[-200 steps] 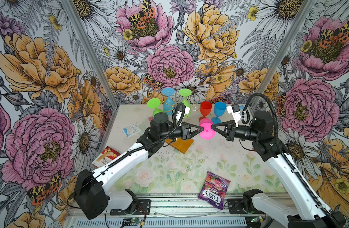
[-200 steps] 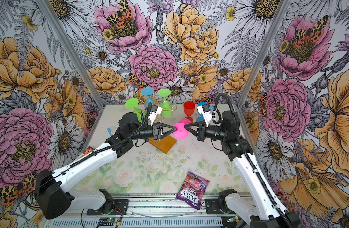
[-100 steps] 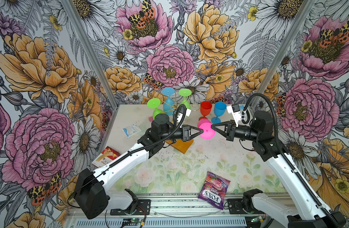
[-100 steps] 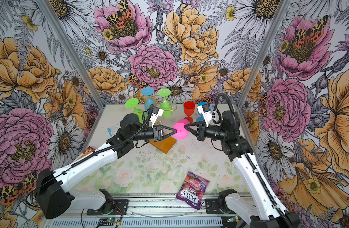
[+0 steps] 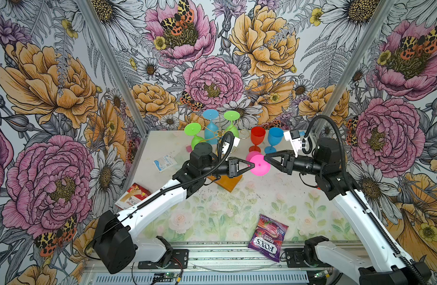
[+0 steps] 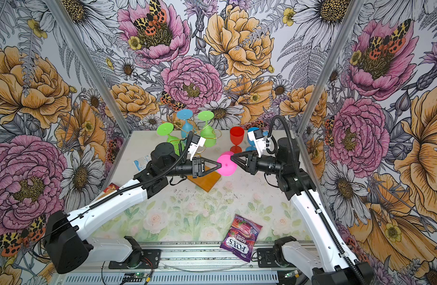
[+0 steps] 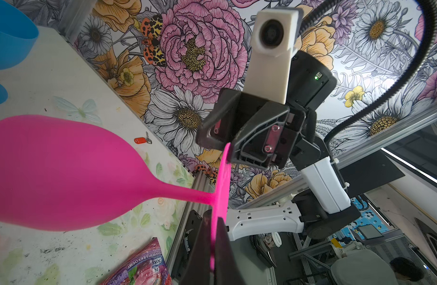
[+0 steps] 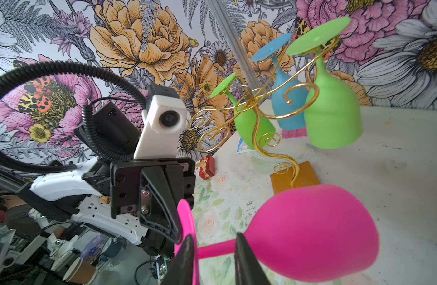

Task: Take the wine glass off the wine glass rack
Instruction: Pick up the wine glass from the wine glass rack.

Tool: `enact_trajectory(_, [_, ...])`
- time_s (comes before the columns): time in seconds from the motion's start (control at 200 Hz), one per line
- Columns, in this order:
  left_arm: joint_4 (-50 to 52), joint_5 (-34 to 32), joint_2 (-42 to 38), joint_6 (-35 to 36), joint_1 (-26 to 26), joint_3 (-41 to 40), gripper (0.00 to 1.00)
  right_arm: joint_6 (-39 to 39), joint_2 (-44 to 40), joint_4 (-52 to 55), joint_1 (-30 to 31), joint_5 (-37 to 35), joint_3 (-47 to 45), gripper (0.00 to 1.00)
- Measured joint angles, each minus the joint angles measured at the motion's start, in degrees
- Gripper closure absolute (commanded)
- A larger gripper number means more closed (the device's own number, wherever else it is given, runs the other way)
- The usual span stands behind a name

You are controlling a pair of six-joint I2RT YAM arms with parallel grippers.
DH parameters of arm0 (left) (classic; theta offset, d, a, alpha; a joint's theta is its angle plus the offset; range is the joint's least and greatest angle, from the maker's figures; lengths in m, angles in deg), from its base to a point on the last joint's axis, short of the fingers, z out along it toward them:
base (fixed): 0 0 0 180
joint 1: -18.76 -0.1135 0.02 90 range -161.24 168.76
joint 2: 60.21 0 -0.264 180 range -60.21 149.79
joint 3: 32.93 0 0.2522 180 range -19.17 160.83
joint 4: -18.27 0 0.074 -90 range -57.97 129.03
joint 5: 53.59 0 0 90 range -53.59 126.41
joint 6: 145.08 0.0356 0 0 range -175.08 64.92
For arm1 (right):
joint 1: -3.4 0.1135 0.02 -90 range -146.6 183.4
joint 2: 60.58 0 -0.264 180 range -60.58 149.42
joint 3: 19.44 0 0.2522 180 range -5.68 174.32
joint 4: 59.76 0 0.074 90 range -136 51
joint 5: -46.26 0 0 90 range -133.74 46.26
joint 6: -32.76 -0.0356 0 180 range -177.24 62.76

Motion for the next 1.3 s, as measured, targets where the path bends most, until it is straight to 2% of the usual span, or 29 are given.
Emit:
enact_trajectory(0.225, [4.0,0.2,-0.1,5.3,0.8,-0.5,1.0,-5.3,1.2,0.0,-7.7,-0.5,0.1,0.55])
enact_trajectory(0.39, [12.8,-2.2,-0.9,14.1,2.9,-0.4,1.0,-7.3,5.1,1.9,-10.2,-3.5,0.1,0.53])
enact_trajectory(0.561, [21.4,-5.5,-1.4,23.4,5.5,0.0,1.0,-6.2,9.5,9.7,-10.3,-11.3,1.2,0.48])
enact_trajectory(0.786, [26.0,-10.9,-4.8,34.5,7.6,-0.6,1.0,-3.8,11.5,20.2,-10.4,-23.1,5.1,0.43])
enact_trajectory(1.136, [28.5,-13.2,-15.0,55.0,9.4,-7.0,1.0,-2.1,14.7,29.0,-8.4,-24.5,6.3,0.42])
enact_trajectory(1.296, [31.7,-17.3,-15.6,63.9,13.6,-8.0,1.0,-1.6,17.6,32.7,-5.8,-25.0,8.3,0.42])
